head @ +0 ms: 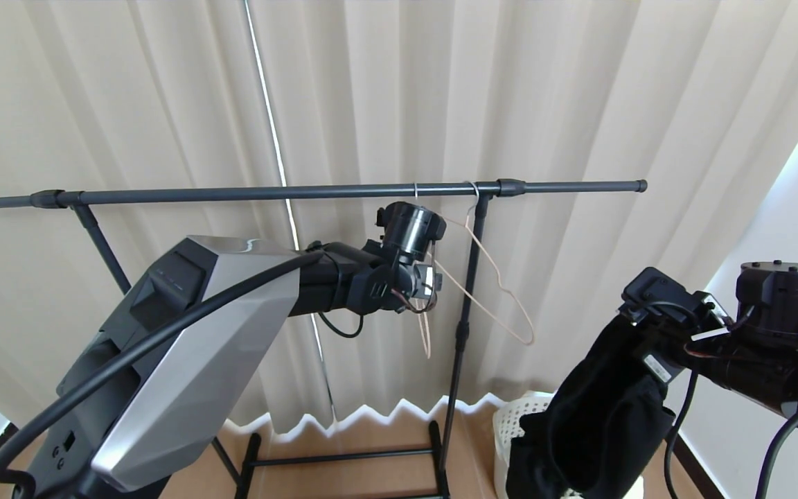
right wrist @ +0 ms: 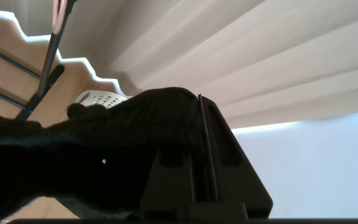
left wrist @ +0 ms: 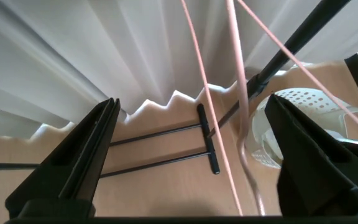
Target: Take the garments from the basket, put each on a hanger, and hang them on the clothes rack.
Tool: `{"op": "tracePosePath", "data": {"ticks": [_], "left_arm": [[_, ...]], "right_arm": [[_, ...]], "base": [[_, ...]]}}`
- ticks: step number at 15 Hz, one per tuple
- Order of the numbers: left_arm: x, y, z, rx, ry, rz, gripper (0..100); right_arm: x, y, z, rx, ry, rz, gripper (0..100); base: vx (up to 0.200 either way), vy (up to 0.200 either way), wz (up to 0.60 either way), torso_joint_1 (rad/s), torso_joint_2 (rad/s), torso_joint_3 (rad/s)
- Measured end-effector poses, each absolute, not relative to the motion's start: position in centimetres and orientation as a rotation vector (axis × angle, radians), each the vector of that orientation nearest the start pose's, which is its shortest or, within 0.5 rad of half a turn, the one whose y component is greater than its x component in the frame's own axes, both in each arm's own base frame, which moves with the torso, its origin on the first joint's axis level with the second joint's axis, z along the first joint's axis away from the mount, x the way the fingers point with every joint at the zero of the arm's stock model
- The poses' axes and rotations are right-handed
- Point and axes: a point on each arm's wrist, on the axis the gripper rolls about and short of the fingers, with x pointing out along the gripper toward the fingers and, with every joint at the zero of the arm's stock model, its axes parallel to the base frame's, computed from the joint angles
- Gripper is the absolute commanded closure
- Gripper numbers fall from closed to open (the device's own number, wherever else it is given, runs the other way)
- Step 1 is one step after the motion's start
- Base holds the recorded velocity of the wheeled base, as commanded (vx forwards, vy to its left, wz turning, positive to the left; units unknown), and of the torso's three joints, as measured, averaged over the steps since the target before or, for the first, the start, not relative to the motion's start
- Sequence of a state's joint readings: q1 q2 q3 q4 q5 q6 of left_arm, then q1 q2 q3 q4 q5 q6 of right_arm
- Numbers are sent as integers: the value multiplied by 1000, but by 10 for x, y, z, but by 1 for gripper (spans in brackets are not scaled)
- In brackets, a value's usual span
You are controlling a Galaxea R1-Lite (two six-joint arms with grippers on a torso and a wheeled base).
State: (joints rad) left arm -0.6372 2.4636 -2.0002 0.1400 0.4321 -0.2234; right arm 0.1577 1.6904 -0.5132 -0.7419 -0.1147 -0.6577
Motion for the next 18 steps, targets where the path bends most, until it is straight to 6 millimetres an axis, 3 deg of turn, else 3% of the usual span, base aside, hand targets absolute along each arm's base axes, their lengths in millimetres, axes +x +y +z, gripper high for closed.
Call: {"op": "tracePosePath", "data": {"ticks": [14, 18], "left_arm": [[404, -288, 114, 197, 634, -120, 0], [407, -290, 103, 207, 649, -116, 0]], "right_arm": [[263, 39, 122, -707, 404, 185, 100], [262, 40, 120, -708, 409, 188, 100]], "base": [[0, 0, 0, 0, 0, 0], [0, 0, 0, 0, 0, 0]]}}
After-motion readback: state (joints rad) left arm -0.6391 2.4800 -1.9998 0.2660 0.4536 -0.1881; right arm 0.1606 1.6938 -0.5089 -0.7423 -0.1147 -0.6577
